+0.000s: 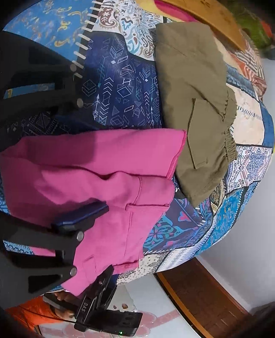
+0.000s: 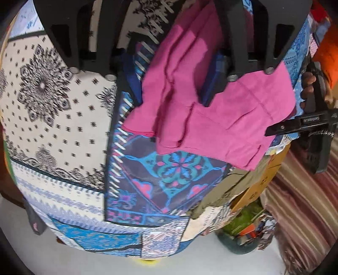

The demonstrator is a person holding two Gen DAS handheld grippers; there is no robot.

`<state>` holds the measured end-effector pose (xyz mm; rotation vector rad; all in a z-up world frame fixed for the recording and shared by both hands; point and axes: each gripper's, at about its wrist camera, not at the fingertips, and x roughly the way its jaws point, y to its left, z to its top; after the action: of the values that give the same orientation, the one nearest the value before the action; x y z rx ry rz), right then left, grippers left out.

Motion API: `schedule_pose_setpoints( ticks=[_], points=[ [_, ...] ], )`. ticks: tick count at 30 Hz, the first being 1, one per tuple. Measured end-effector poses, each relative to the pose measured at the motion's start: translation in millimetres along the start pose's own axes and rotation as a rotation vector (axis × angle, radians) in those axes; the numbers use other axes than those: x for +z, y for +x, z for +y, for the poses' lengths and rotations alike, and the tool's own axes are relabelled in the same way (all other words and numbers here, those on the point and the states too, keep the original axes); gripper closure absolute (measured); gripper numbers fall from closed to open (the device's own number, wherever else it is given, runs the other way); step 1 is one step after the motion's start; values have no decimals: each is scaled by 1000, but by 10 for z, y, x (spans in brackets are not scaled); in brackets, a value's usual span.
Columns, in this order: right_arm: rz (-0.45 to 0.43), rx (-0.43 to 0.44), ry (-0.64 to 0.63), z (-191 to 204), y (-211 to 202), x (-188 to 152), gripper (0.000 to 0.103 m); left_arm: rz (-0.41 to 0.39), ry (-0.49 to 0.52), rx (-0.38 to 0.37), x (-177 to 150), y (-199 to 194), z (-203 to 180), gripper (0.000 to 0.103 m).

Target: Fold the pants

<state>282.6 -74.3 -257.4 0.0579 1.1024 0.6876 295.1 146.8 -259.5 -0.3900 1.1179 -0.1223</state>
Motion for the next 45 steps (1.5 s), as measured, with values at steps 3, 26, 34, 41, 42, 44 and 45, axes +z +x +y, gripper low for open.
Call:
schedule_pose_setpoints(
  ticks=[3, 26, 34, 41, 42, 44, 45],
  points=[
    [-9, -2, -23, 79, 6, 14, 74, -10, 35, 26, -7, -31, -77, 49],
    [-156, -50, -143, 650, -516, 128, 91, -166, 226, 188, -216, -790, -470, 95],
    [-246, -29, -148, 910, -653, 499, 91, -263, 190, 164, 58, -1156, -301, 95],
    [-306, -36, -183, 1131, -522, 962, 91, -336, 147, 166, 483, -1380, -26, 95],
    [-308, -39, -189, 1153, -457, 1062, 91, -342, 143, 171, 562, -1391, 22, 95],
    [-308, -41, -194, 1171, -348, 1211, 91, -348, 138, 186, 691, -1383, 106, 95],
    [-308, -40, -197, 1178, -286, 1282, 91, -349, 135, 193, 758, -1367, 155, 95]
  ],
)
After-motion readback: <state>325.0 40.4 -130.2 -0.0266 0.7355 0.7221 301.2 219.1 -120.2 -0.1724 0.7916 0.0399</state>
